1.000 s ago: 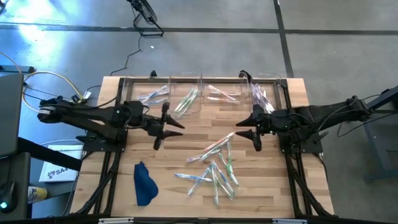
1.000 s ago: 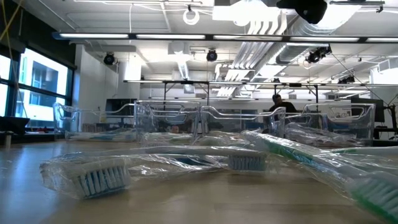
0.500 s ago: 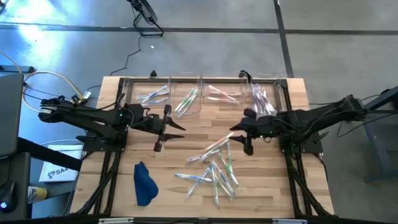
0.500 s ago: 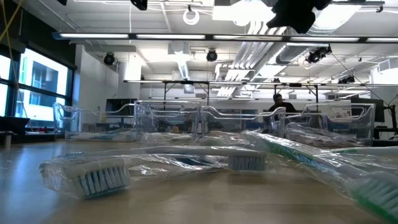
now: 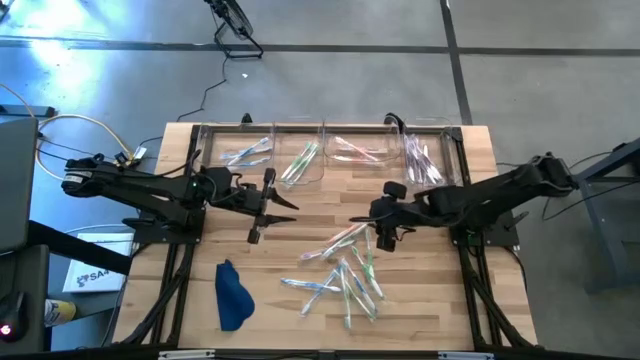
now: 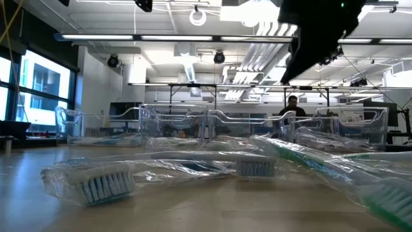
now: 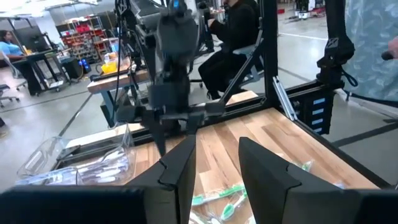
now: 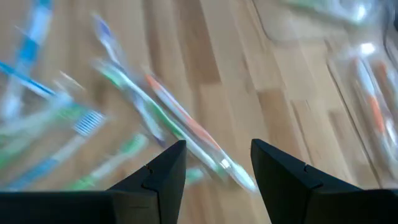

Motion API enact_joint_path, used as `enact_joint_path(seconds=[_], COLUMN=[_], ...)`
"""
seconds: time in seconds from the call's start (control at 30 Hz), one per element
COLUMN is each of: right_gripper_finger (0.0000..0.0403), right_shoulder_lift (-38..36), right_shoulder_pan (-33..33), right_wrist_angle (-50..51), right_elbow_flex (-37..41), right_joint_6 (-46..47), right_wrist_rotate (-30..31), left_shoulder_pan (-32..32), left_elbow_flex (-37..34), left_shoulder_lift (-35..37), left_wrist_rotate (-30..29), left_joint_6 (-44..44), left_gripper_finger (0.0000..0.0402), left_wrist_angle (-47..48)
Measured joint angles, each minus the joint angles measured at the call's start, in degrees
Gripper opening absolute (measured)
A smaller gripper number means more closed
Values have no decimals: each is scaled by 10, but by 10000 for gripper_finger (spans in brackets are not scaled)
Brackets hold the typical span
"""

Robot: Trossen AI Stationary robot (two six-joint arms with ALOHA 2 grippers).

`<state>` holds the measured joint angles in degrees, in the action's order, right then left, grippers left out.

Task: Pick & Place Toothbrushes
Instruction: Put the orange toothbrush into the middle right transparent bin

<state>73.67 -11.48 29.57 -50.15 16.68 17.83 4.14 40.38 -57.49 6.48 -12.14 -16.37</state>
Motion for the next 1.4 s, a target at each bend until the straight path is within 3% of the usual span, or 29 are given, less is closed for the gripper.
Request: enact_joint_path(seconds=[0.13,0.3,0.63,0.9,1.4], right_gripper_finger=[173,173,148,114,112], right_shoulder_lift=[29,67,150,176,195], right_shoulder_pan=[15,32,94,124,153], right_wrist_angle=[33,31,5,-22,-35], right_elbow_flex=[0,0,0,0,0], right_joint_6=[-18,-111,-207,-231,-244], right_wrist_rotate=[0,-8,-95,-135,-183], left_shoulder_pan=[0,0,0,0,0], left_elbow_flex=[0,0,0,0,0], left_shoulder_lift=[0,0,0,0,0], left_wrist_rotate=[0,-2,1,1,0], left_joint_6=[0,0,0,0,19], left_gripper_finger=[117,117,117,117,117], left_wrist_angle=[2,2,3,16,45])
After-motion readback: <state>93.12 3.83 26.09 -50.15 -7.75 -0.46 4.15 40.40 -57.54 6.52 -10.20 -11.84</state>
